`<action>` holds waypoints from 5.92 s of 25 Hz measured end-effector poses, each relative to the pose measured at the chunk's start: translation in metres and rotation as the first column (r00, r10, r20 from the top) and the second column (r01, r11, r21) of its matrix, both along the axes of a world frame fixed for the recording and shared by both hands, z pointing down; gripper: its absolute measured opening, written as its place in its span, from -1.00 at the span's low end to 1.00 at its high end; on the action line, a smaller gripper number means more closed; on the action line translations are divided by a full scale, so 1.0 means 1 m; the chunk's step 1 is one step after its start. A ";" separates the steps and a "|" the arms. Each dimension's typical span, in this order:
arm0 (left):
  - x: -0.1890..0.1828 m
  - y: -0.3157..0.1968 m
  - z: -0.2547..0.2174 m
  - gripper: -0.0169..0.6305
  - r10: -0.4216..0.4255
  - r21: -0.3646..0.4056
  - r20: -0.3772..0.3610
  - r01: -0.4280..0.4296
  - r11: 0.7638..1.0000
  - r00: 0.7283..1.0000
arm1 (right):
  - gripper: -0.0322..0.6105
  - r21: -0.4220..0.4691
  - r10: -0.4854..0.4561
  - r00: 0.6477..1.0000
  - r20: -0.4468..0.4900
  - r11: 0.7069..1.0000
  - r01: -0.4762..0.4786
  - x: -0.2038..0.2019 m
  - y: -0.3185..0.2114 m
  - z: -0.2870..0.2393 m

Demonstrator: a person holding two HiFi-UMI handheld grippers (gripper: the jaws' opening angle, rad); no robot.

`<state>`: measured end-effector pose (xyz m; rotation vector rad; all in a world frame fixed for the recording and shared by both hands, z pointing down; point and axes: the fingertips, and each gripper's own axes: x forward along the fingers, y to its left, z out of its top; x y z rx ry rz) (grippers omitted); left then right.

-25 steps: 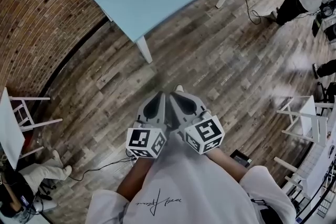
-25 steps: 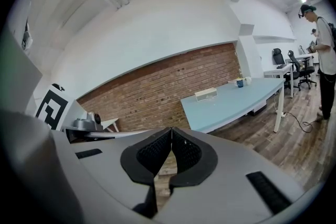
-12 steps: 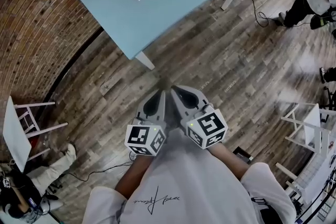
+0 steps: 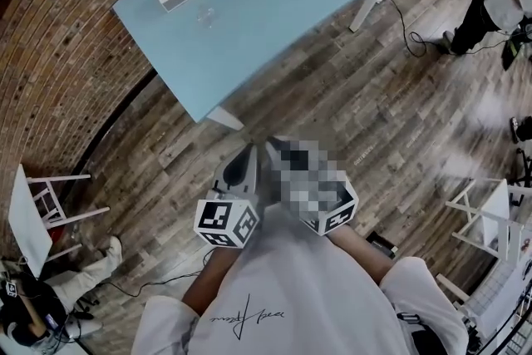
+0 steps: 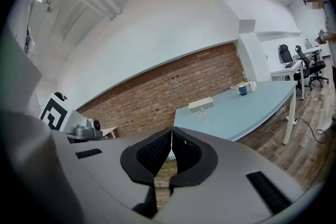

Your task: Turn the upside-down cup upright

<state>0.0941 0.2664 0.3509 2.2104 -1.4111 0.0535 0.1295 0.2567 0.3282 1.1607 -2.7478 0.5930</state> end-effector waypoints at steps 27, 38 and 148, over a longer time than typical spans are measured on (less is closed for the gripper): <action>-0.046 -0.072 -0.009 -0.91 -0.151 0.027 -0.045 0.152 0.988 0.987 | -0.83 0.010 -0.110 0.994 -0.007 0.994 0.110 -0.015 -0.058 -0.005; -0.051 -0.147 -0.004 -0.91 -0.187 -0.010 -0.071 0.186 0.982 0.980 | -0.83 -0.043 -0.140 0.990 -0.023 0.989 0.139 -0.025 -0.137 0.002; -0.207 -0.355 0.053 -0.91 -0.460 -0.212 -0.121 0.430 0.878 0.880 | -0.40 -0.251 -0.244 0.891 -0.382 0.956 0.154 -0.173 -0.401 0.137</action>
